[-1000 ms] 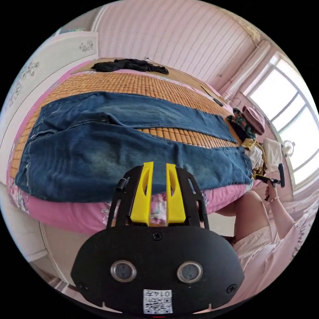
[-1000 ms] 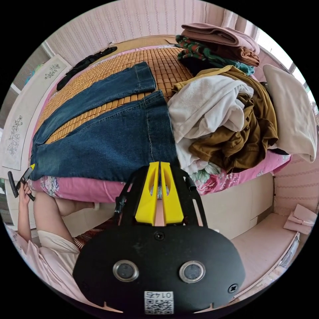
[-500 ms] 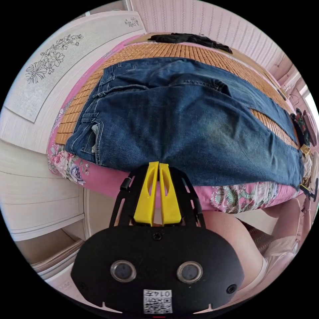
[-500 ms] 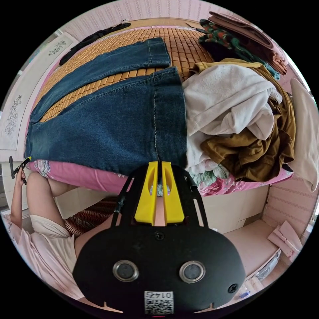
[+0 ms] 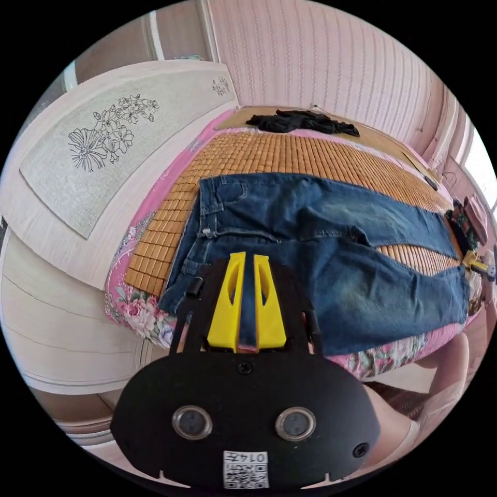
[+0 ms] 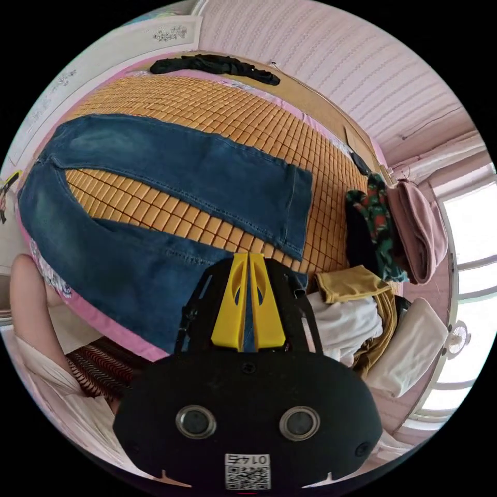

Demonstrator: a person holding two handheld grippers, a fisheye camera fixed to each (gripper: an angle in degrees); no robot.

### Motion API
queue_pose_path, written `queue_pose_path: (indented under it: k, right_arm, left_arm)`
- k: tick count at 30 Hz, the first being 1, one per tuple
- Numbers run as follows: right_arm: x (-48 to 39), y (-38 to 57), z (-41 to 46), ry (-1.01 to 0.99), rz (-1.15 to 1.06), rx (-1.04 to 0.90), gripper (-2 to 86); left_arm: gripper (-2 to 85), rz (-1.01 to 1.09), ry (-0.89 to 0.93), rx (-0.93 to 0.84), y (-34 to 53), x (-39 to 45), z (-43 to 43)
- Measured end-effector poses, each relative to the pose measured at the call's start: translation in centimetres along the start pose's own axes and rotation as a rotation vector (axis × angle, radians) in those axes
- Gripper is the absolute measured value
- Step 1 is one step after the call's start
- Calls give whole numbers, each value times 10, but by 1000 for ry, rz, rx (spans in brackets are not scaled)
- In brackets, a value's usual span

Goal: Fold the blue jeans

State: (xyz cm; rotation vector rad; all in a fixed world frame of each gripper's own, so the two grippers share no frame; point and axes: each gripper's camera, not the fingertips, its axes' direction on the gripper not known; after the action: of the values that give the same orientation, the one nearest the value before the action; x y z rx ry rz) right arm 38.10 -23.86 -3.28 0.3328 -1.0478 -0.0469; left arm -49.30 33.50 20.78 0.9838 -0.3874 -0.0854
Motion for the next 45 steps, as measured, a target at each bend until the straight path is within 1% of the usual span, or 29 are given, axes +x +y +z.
queue_pose_path:
  k: [1,2,3,4,7,8,9,10,12,14,15,17,19,22,24,26,28,30,31,33,35,36,38,41,43,45]
  right_arm:
    - [-2,-15,4,-35,-5,-2,-10]
    - [-4,-43,14,-100,13,-13,-10]
    - [-5,-65,25,-155,50,-14,-10]
    - [-5,-74,31,-169,66,-18,-10]
    - [-3,-98,67,-81,170,-73,-10]
    - [-3,-101,86,-32,175,-146,-10]
    - [-5,-98,99,-2,134,-166,-10]
    - [-6,-96,97,11,120,-130,-10]
    - [-11,-100,101,39,51,-143,-10]
    - [-8,-101,102,20,29,-142,-10]
    - [0,-100,102,-23,61,-129,-10]
    - [11,-99,104,-83,120,-115,-10]
    - [15,-99,106,-93,148,-98,-10]
    - [13,-101,108,-66,140,-129,-10]
    - [12,-106,105,-19,84,-177,-10]
    - [18,-109,94,27,70,-120,-10]
    - [29,-117,89,35,94,-77,-10]
    - [50,-130,98,-42,181,-79,-9]
    - [56,-133,101,-78,210,-77,-9]
    - [75,-136,115,-180,335,-33,-8]
    - [85,-131,134,-165,401,-59,-6]
    - [90,-125,136,-163,403,-10,-6]
    - [101,-116,144,-161,436,-14,-6]
    - [110,-100,147,-182,428,14,-7]
    - [112,-91,147,-172,418,22,-7]
    - [114,-72,137,-151,392,23,-8]
  left_arm:
    - [-2,3,-28,58,-16,-4,6]
    - [-3,19,-48,73,-24,-4,11]
    - [-6,39,-96,55,-39,-2,24]
    - [-7,43,-128,3,-52,-2,39]
    - [-8,-40,-104,-104,-67,-15,79]
    - [-8,-60,-92,-121,-68,-18,86]
    - [-9,-96,-66,-152,-70,-24,99]
    - [-9,-106,-37,-182,-71,-28,110]
    - [-9,-90,-9,-171,-74,-33,116]
    - [-10,-117,3,-180,-81,-40,118]
    - [-10,-114,-9,-204,-85,-43,119]
    - [-10,-54,-32,-227,-90,-41,120]
    - [-10,-9,-57,-236,-91,-38,119]
    - [-10,-47,-39,-222,-84,-43,112]
    - [-10,-18,-58,-204,-82,-42,101]
    - [-10,24,-70,-135,-84,-37,83]
    - [-10,39,-14,-31,-91,-30,67]
    - [-10,11,58,-6,-102,-24,71]
    - [-9,-6,93,-23,-109,-18,83]
    - [-9,-12,86,-91,-117,-6,107]
    - [-9,0,36,-197,-118,7,134]
    - [-10,3,-12,-156,-116,11,135]
    - [-10,-19,-28,-170,-117,9,139]
    - [-9,-46,12,-182,-116,-5,141]
    - [-8,-111,60,-164,-106,-20,137]
    - [-6,-149,61,-139,-96,-29,126]
